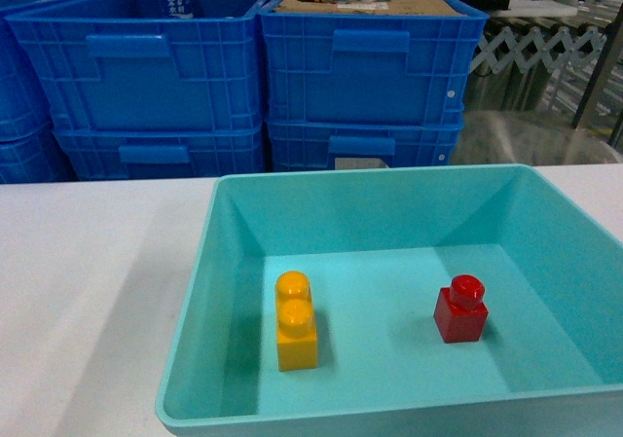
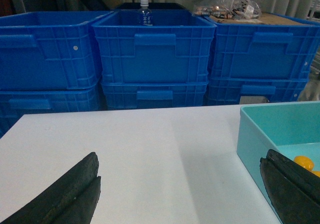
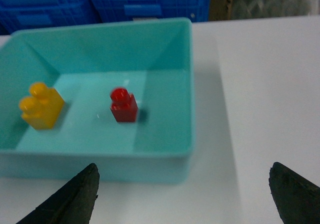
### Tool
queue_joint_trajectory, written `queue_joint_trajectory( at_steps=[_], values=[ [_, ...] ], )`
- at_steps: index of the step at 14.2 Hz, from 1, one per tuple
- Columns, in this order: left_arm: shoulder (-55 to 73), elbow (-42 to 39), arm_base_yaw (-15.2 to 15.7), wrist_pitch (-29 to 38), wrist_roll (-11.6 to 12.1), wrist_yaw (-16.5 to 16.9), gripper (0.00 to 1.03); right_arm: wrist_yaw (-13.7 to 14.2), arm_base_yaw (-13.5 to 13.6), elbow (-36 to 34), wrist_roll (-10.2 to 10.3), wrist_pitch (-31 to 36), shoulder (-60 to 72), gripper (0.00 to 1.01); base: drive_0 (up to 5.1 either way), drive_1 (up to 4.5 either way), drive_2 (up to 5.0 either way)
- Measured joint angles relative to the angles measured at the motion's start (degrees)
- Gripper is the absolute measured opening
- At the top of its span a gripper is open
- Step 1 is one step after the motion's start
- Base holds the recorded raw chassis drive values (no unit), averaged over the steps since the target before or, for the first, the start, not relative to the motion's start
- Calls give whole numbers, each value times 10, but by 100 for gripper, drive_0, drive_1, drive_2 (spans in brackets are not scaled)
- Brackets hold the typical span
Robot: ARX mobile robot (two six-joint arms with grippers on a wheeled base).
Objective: Pick red block from blue box to shelf
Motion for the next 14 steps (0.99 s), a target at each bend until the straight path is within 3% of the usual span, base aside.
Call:
queue_joint_trajectory(
  at_steps=[1,4,5,7,9,12,14],
  values=[
    [0,0,0,0,0,0,98,23,39,44,21,49,74,98,0,0,0],
    [0,0,0,0,0,0,98,51,67,89,37,81,129,98,0,0,0],
    [0,0,0,0,0,0,98,73,95,144,42,106,186,98,0,0,0],
    [0,0,0,0,0,0,98,127,171,327,51,69,355,98,0,0,0],
    [0,0,0,0,0,0,98,118,206,458,80,-26,507,98,0,0,0],
    [0,0,0,0,0,0,98,185,229,454,84,-21,607,98,0,0,0],
    [0,0,0,0,0,0,98,196,252,403,76,17,614,98,0,0,0]
  ],
)
